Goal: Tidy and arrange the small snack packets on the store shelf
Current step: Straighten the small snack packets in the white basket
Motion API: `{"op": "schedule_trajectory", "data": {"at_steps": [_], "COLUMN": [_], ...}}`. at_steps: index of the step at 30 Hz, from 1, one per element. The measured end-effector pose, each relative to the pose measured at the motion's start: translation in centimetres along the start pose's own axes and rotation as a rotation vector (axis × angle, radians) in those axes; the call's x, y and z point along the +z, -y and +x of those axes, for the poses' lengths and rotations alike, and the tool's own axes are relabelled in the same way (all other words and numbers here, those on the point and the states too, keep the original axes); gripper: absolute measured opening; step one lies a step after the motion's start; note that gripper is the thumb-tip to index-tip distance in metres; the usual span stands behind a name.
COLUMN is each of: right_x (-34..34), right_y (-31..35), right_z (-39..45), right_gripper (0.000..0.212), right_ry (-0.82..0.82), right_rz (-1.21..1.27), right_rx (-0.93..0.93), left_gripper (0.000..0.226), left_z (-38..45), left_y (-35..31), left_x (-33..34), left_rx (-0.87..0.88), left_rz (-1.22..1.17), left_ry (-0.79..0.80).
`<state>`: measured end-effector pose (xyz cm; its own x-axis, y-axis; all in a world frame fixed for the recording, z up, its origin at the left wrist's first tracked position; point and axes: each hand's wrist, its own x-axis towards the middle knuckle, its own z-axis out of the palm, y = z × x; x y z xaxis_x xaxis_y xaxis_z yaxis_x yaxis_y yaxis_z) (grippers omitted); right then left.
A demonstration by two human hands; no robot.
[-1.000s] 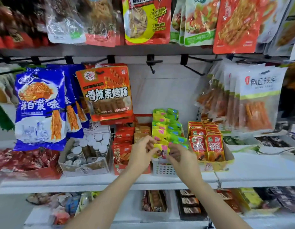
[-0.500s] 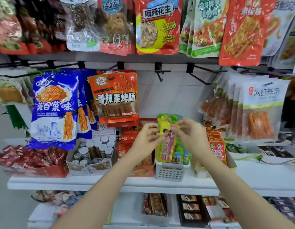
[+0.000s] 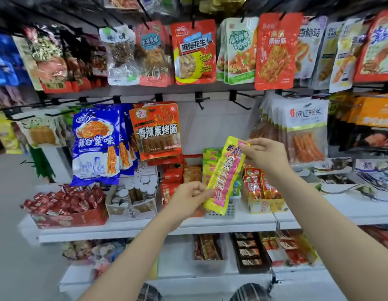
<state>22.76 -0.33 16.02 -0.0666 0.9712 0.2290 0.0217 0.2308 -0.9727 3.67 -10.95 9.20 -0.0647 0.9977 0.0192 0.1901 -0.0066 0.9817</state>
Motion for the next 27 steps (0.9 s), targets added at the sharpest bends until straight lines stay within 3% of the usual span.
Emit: {"op": "schedule_trajectory", "data": {"at_steps": [3, 5, 7, 9, 12, 14, 18, 21, 24, 27], "right_x": [0.1, 0.4, 0.9, 1.4, 1.6, 1.7, 1.9, 1.3, 0.5, 0.9], "right_y": [0.2, 0.0, -0.1, -0.1, 0.0, -0.1, -1.6, -2.8, -3.6, -4.6], "right_z": [-1.8, -2.6, -3.0, -3.2, -2.8, -2.1, -0.5, 1.0, 2.4, 3.3], "right_gripper": [0.019, 0.021, 0.017, 0.014, 0.013, 0.013, 0.013, 0.026, 0.048, 0.034], "right_ry": [0.058, 0.112, 0.137, 0.164, 0.164, 0.145, 0.144, 0.233, 0.306, 0.266], "right_rz": [0.101, 0.167, 0.199, 0.239, 0.294, 0.293, 0.204, 0.236, 0.324, 0.172], "right_rx": [0.029, 0.052, 0.052, 0.05, 0.037, 0.016, 0.012, 0.108, 0.212, 0.089], "left_gripper": [0.024, 0.049, 0.06, 0.054, 0.072, 0.06, 0.036, 0.02, 0.015, 0.015], "left_z": [-2.5, -3.7, -3.9, -3.7, -2.9, -2.2, 0.1, 2.1, 3.8, 4.4], "left_y": [-0.1, 0.2, 0.5, 0.6, 1.1, 1.1, 1.2, 1.0, 1.5, 2.3], "left_x": [0.0, -0.1, -0.1, 0.1, 0.2, 0.1, 0.4, 1.4, 2.2, 2.5], "left_rx": [-0.085, -0.203, -0.27, -0.284, -0.279, -0.315, -0.301, -0.219, -0.136, -0.071], "left_rz": [-0.303, -0.678, -0.918, -1.009, -1.158, -1.245, -1.011, -0.604, -0.369, -0.254], "left_ry": [0.105, 0.261, 0.374, 0.38, 0.427, 0.522, 0.616, 0.409, 0.202, 0.147]}}
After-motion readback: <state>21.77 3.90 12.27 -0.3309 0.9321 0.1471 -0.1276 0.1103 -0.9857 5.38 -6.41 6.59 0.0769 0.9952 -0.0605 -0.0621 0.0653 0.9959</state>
